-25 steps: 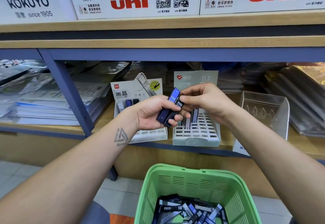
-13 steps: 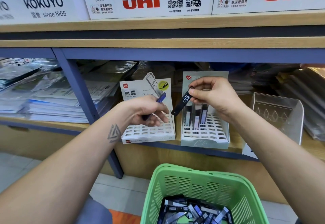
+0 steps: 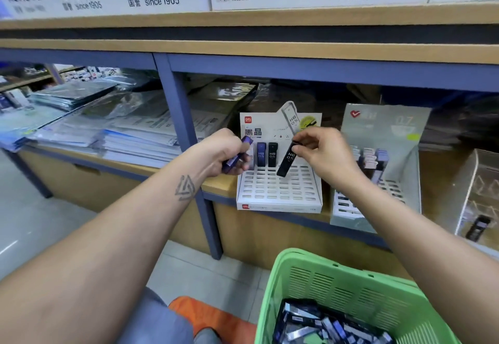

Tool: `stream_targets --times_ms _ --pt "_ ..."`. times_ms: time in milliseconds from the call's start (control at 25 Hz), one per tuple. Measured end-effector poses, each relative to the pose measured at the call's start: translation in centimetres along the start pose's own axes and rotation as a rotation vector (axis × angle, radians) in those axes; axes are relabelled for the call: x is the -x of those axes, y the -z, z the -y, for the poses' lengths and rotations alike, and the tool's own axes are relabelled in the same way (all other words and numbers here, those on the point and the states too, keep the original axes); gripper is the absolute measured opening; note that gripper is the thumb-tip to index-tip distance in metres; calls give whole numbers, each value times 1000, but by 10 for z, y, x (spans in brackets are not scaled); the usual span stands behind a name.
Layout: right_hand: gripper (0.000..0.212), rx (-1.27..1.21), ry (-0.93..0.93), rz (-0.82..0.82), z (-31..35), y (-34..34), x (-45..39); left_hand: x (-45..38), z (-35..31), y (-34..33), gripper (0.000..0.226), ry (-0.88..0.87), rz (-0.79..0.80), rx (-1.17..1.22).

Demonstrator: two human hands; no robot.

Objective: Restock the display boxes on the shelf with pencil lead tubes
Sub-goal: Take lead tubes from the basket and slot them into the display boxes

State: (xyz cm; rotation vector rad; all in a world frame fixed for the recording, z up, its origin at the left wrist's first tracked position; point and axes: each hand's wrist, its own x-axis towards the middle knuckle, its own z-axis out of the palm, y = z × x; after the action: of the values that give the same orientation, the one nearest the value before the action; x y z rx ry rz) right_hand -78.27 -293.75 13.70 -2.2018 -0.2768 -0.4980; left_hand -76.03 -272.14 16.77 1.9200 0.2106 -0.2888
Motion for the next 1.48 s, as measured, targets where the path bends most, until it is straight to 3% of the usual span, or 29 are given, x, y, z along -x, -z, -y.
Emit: stream_targets --times_ms 80,240,400,600,880,1080,1200,1320,1480 --pt "15 50 13 -23 0 -13 -7 -5 6 0 8 -8 -94 -68" --pt "13 133 65 -32 1 -35 -21 -20 22 -4 28 -47 -226 -113" --pt "12 201 88 -9 0 -47 -26 -26 35 -13 27 -132 -335 -385" --pt "11 209 65 68 -3 -50 -35 -28 46 -19 30 -166 -354 -557" --pt "17 334 66 32 -11 -61 -33 -24 44 -19 21 -183 -334 -545" --pt "25 401 84 42 -3 -57 -28 -16 41 -15 30 -198 -317 -544" --pt "25 43 -42 66 17 -52 -23 -8 27 -8 29 -245 -236 -484" --pt "24 -409 -262 234 35 -49 -14 5 20 -7 14 -225 68 -372" --pt "15 -507 -303 189 31 -42 -11 9 22 1 15 -173 206 -241"
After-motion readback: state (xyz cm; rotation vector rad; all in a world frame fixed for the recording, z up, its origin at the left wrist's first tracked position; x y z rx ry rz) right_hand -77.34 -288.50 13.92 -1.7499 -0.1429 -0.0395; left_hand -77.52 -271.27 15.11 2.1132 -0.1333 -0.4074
